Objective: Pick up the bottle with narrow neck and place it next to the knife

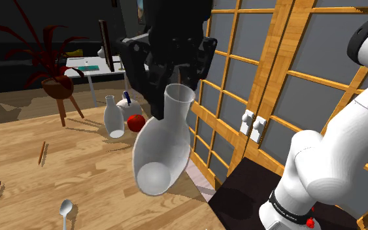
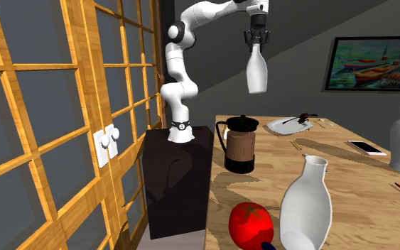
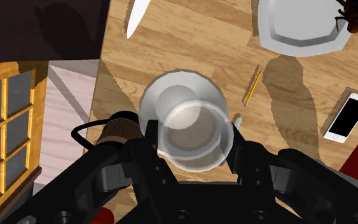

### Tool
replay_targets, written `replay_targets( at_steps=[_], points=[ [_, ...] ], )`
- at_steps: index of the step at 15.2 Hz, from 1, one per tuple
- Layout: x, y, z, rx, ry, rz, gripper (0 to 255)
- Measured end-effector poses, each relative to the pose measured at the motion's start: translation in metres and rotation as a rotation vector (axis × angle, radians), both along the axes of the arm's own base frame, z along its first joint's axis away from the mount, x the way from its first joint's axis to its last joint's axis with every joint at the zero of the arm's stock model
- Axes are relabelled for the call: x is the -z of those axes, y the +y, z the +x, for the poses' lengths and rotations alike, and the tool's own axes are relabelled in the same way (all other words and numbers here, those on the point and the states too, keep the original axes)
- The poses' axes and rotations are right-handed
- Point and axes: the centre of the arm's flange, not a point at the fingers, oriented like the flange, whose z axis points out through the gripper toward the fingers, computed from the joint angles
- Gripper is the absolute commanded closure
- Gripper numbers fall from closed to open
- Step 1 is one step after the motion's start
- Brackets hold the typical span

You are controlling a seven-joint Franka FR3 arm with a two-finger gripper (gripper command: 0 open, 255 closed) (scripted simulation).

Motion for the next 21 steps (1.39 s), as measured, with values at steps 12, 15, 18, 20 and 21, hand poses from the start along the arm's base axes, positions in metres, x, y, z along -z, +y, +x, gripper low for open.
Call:
replay_targets(
  at_steps=[12, 15, 18, 20, 21],
  points=[
    [0.03, 0.017, -0.025, 0.001, 0.001, -0.001, 255],
    [0.046, 0.016, -0.026, 0.001, 0.001, -0.001, 255],
    [0.061, 0.016, -0.025, 0.001, 0.001, -0.001, 255],
    [0.071, 0.016, -0.025, 0.001, 0.001, -0.001, 255],
    [0.077, 0.016, -0.025, 0.001, 0.001, -0.001, 255]
  ],
)
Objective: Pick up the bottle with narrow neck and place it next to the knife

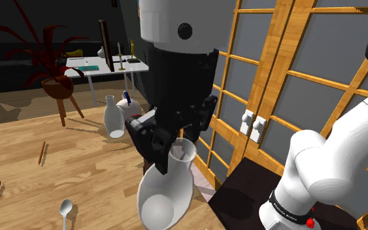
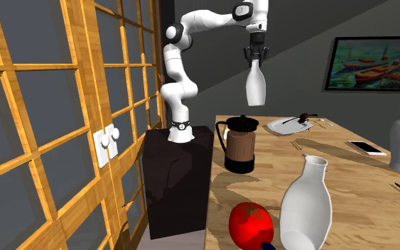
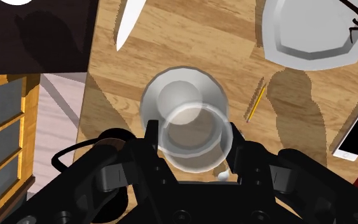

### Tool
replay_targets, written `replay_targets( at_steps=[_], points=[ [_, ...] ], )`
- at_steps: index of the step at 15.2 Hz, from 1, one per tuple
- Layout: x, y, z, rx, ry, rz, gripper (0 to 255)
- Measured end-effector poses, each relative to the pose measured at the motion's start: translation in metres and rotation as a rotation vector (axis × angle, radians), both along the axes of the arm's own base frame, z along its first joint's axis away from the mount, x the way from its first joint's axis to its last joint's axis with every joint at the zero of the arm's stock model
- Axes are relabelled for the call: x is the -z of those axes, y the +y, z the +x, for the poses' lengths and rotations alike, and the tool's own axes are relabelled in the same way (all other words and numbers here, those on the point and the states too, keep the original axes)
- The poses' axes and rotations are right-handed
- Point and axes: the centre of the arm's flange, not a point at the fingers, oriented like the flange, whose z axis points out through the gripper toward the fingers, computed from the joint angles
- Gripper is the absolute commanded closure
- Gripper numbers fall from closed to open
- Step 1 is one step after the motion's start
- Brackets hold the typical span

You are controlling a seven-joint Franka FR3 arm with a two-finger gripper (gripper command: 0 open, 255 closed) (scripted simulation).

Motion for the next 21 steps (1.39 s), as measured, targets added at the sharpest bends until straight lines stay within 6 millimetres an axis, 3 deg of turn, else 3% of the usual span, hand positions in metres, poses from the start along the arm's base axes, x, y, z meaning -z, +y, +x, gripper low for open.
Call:
replay_targets(
  at_steps=[21],
  points=[
    [0.112, 0.001, 0.0, 0.0, 0.0, 0.0, 255]
  ],
)
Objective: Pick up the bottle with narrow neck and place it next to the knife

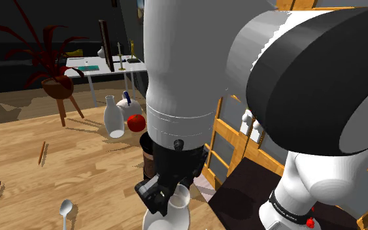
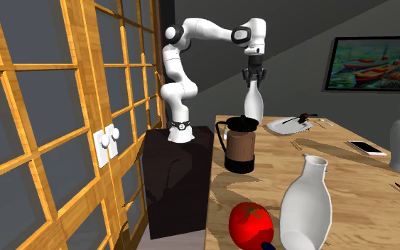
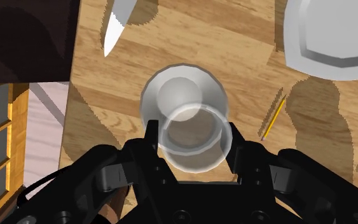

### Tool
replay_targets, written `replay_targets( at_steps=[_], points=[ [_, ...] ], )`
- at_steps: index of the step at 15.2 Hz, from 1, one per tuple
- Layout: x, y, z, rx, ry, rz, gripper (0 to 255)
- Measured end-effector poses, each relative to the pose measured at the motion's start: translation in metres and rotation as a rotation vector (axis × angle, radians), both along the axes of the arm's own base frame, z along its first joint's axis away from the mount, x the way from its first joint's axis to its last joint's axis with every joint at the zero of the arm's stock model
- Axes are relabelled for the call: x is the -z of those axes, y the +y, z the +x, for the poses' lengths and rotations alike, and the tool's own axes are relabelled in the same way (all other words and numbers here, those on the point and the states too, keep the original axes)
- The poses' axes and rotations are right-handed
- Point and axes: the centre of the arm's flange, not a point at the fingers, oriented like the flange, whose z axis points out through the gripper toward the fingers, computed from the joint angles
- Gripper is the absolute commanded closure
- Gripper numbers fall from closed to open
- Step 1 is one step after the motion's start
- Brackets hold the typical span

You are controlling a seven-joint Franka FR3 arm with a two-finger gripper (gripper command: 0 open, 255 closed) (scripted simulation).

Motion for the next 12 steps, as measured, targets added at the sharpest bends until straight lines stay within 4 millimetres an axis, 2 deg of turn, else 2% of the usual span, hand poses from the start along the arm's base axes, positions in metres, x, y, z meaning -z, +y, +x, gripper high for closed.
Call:
replay_targets(
  at_steps=[12],
  points=[
    [0.062, -0.001, 0.001, 0.0, 0.0, 0.0, 255]
  ],
)
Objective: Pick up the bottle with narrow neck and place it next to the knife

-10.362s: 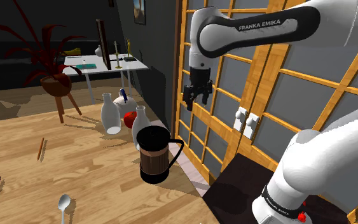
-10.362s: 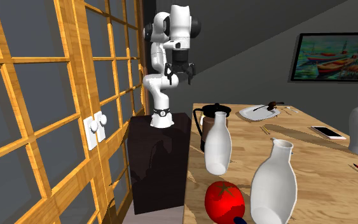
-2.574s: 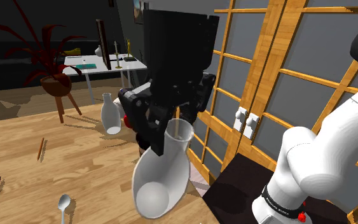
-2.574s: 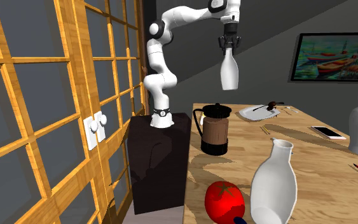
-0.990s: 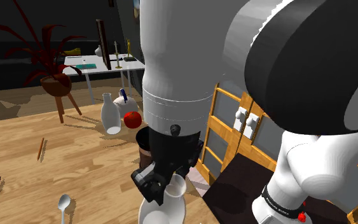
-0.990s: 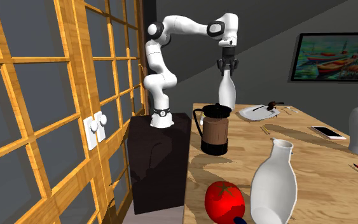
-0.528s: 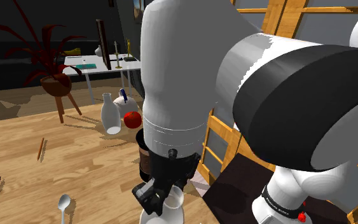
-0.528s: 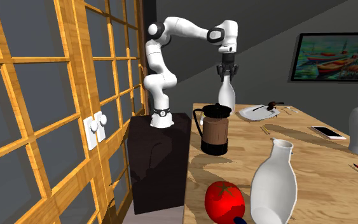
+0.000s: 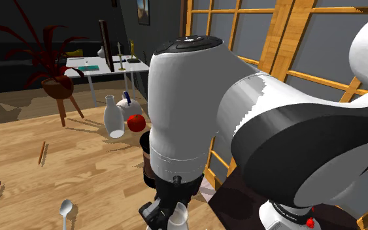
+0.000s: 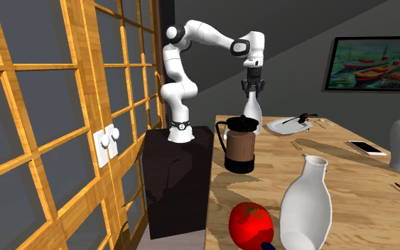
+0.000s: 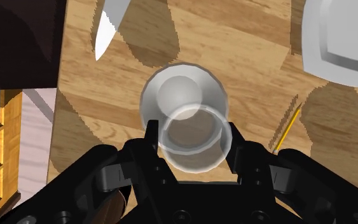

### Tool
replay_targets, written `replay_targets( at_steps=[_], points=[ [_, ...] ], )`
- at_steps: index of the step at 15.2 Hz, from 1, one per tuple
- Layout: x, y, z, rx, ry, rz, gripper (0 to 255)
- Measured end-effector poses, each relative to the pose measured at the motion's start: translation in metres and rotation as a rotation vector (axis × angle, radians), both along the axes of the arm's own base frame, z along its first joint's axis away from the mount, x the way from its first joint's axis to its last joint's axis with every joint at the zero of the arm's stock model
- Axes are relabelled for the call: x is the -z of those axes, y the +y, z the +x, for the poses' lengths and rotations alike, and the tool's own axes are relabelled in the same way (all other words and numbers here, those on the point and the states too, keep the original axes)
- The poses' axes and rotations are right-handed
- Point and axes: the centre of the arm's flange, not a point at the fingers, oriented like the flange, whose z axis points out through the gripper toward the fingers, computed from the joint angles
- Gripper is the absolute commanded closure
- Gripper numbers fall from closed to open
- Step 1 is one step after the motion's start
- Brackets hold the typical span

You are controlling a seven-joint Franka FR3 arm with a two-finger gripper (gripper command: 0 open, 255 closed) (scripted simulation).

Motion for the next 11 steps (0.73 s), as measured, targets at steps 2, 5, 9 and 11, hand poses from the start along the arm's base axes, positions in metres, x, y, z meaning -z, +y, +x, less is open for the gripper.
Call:
replay_targets(
  at_steps=[2, 5, 9, 11],
  points=[
    [0.011, 0.001, -0.001, 0.0, 0.0, 0.0, 255],
    [0.027, 0.002, -0.001, 0.0, 0.0, 0.0, 255],
    [0.043, 0.001, 0.0, 0.0, -0.002, 0.003, 255],
    [0.043, 0.001, 0.0, 0.0, -0.005, 0.006, 255]
  ],
)
